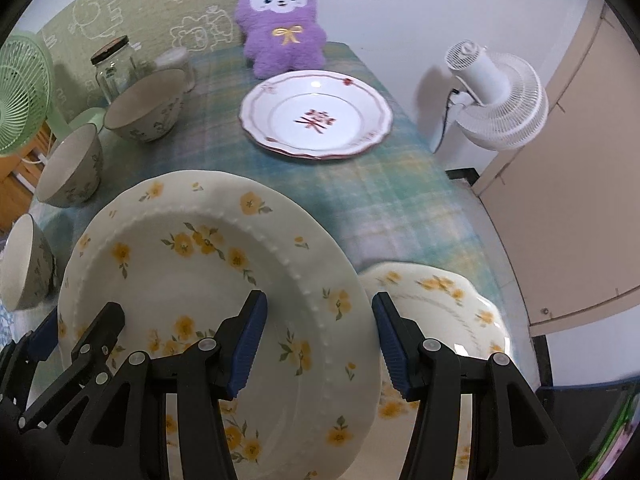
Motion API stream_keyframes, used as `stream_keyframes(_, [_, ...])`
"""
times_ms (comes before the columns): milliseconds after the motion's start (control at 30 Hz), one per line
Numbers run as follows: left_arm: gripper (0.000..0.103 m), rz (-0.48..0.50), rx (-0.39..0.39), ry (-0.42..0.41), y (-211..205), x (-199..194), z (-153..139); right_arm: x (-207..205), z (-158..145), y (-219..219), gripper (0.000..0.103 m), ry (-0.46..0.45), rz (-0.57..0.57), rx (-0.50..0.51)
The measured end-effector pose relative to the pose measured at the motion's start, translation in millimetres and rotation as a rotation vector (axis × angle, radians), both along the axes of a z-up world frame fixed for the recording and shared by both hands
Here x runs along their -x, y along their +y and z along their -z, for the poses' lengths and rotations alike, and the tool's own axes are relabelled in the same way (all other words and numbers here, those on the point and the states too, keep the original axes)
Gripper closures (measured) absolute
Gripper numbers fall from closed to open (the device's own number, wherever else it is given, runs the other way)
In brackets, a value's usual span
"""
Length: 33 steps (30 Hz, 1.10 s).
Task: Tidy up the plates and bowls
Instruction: 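Lower the deep plate onto the flat plate and open both grippers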
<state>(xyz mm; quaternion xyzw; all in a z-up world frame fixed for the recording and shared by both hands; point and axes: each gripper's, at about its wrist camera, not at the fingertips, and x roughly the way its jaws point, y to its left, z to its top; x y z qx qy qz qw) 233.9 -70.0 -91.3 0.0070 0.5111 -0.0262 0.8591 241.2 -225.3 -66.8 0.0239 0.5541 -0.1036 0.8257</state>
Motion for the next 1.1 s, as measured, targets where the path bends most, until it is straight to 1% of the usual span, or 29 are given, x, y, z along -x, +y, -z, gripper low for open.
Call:
stream_keyframes(200, [0.048, -0.013, 0.009, 0.012, -33, 22, 0, 20, -2, -33, 0.045, 0.002, -0.003, 0.006])
stream_keyframes(333, [0.048, -0.026, 0.024, 0.026, -53, 34, 3, 34, 1, -58, 0.045, 0.008, 0.0, 0.009])
stream_keyframes(500, [0.048, -0.036, 0.022, 0.037, -75, 48, 9, 45, 6, -79, 0.045, 0.018, -0.009, 0.01])
stream_keyframes(667, [0.048, -0.056, 0.022, 0.051, -93, 58, 15, 55, 14, -99, 0.045, 0.028, -0.02, 0.005])
stream_keyframes(867, [0.048, -0.062, 0.015, 0.07, -114, 66, 29, 60, 27, -120, 0.045, 0.047, -0.013, 0.004])
stream_keyframes(1100, [0.048, -0.089, -0.05, 0.031, -125, 68, 33, 58, 37, -124, 0.045, 0.053, -0.034, -0.016])
